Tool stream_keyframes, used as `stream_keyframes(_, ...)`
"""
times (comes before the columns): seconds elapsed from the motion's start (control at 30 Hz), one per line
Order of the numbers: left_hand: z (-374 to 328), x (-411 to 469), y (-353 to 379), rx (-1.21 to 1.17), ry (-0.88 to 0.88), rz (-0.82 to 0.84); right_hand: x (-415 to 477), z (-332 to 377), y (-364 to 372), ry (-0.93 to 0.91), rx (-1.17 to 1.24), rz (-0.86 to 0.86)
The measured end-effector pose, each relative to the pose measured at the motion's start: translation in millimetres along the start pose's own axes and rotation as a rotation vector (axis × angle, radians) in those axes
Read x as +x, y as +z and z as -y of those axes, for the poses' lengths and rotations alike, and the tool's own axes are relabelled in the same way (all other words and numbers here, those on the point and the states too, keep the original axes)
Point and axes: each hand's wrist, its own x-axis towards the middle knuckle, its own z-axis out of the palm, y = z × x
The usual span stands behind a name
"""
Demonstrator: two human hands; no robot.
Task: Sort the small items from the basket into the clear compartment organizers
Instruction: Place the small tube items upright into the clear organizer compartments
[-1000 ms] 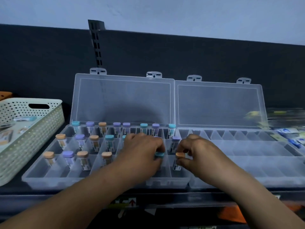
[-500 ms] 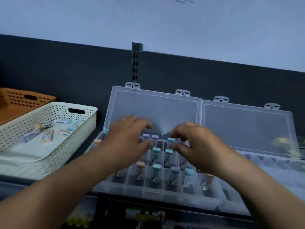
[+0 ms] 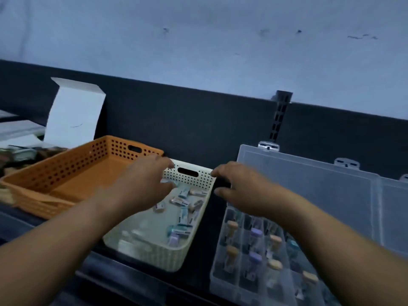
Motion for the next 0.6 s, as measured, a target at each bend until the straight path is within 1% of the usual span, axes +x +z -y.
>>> stream_keyframes(0.13,40,7,1,0.021,-0.028,0.072,53,30,24,0.035,-0.017,0.105)
stream_keyframes(0.27,71,20,11,-0.046,-0.036,0.176,102,44,54,0.069,-0.082,0.208)
stream_keyframes(0.37,85,23,24,-0.099,-0.016,0.218,125,40,75,0.169,-0.133,0.340)
stream_keyframes(0.43,90,21,32,-0.193,-0.007,0.245,131,38,85,0.248,-0.126,0.438)
stream_keyframes(0.47,91,21,34,-0.237,-0.007,0.248,133,37,88,0.258,-0.141,0.472)
stream_keyframes(0.53,92,22,37,-0.296,-0.012,0.239,137,36,93,0.241,-0.173,0.501)
stream_keyframes(0.6,93,22,37,-0.344,-0.017,0.244,138,36,94,0.224,-0.136,0.482)
